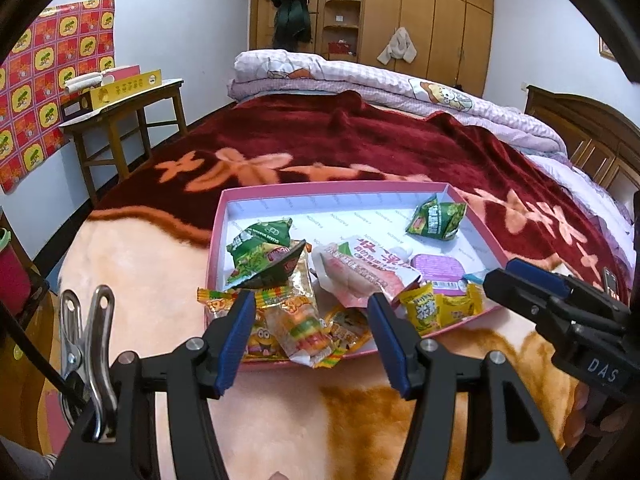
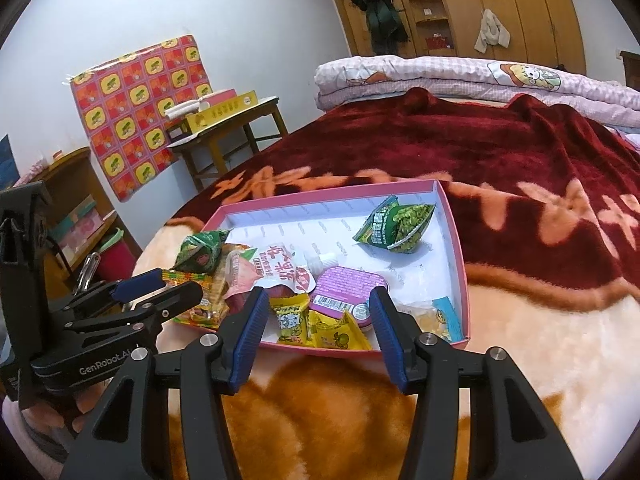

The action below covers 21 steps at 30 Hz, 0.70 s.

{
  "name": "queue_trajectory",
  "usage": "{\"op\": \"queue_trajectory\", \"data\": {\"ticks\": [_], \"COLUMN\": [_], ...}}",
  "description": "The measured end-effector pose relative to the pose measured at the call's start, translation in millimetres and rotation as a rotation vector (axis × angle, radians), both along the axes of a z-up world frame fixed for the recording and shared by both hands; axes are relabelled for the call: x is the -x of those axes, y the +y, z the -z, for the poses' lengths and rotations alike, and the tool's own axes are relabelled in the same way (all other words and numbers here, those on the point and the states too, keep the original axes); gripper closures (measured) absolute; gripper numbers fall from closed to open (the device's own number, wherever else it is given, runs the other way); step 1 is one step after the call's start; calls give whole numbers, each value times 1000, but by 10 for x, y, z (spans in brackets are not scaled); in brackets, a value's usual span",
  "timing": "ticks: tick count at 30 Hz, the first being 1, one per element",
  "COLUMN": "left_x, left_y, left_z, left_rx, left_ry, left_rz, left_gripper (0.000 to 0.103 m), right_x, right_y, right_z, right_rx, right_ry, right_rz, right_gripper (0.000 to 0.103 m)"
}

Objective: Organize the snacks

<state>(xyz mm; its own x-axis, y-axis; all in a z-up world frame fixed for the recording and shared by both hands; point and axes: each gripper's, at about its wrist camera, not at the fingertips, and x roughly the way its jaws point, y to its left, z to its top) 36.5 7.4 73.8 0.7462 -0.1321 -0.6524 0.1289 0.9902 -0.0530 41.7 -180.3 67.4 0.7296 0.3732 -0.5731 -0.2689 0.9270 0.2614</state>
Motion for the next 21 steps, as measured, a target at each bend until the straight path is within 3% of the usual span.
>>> {"op": "queue_trajectory", "data": {"ticks": [10,21], "left_x": [191,332], "left_y": [-24,-20], "left_z": [-71,63], "left_rx": [6,9], "left_ry": [9,62], "left_rz": [-4,-6], "left_gripper": [42,42], "right_x": [122,296], "right_y": [12,26], "right_z": [-73,-4], "right_rx": [5,33], "right_ry": [-2,32], "right_rz": [-4,3], "right_gripper": [50,50]}}
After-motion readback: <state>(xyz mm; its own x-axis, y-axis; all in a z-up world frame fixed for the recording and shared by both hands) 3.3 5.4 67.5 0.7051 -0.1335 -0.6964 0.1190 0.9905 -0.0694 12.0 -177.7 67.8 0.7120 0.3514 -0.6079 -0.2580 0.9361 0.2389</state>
